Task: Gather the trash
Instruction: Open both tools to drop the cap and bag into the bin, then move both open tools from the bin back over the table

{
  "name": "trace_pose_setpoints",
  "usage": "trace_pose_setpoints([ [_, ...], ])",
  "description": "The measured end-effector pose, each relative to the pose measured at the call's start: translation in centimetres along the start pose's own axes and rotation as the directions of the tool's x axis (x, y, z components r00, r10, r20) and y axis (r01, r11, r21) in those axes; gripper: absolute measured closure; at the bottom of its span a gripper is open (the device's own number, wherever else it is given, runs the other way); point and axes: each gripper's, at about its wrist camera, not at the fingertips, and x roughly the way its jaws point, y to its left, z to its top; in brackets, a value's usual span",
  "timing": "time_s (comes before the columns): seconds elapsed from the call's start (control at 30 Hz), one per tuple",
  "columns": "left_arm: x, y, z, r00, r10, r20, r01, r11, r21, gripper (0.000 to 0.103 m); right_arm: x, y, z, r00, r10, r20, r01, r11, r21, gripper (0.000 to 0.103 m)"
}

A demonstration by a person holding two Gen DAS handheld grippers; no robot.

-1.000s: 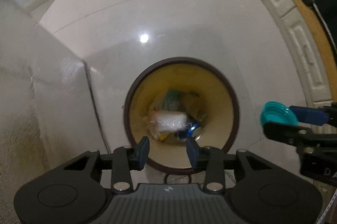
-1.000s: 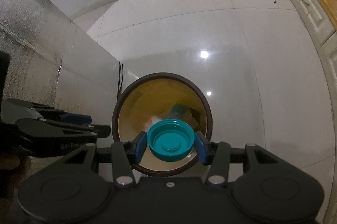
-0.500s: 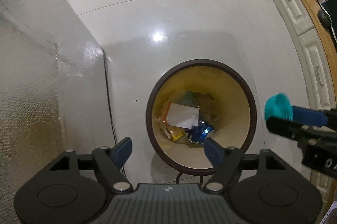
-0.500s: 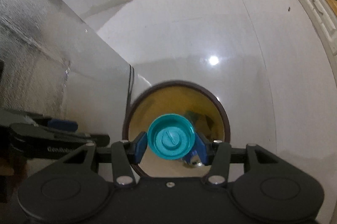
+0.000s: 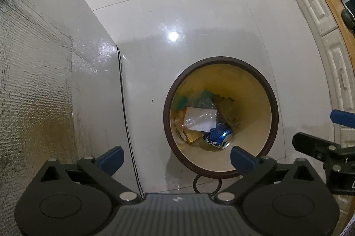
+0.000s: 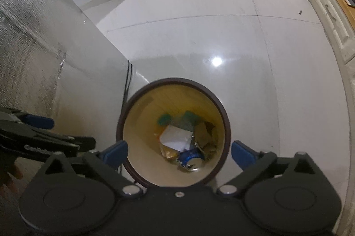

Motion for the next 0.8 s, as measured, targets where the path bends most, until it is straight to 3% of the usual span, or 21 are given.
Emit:
trace_pose_setpoints([
  [0.37,-1.7,0.3,-0.7,1.000,0.013,0.008,-0.013,1.000,-0.001,0.000,-1.2,0.2,-0.5,1.000,-0.001,-0.003,0.001,1.000,-0.005,0.000],
  [0.8,-5.8,0.2,-2.5,0.996,0.013,0.088,-0.013,1.000,-0.001,0.000,-4.7,-0.3,-1.2,0.999,-0.020,0.032,0.019,0.999,0.028,0.000],
])
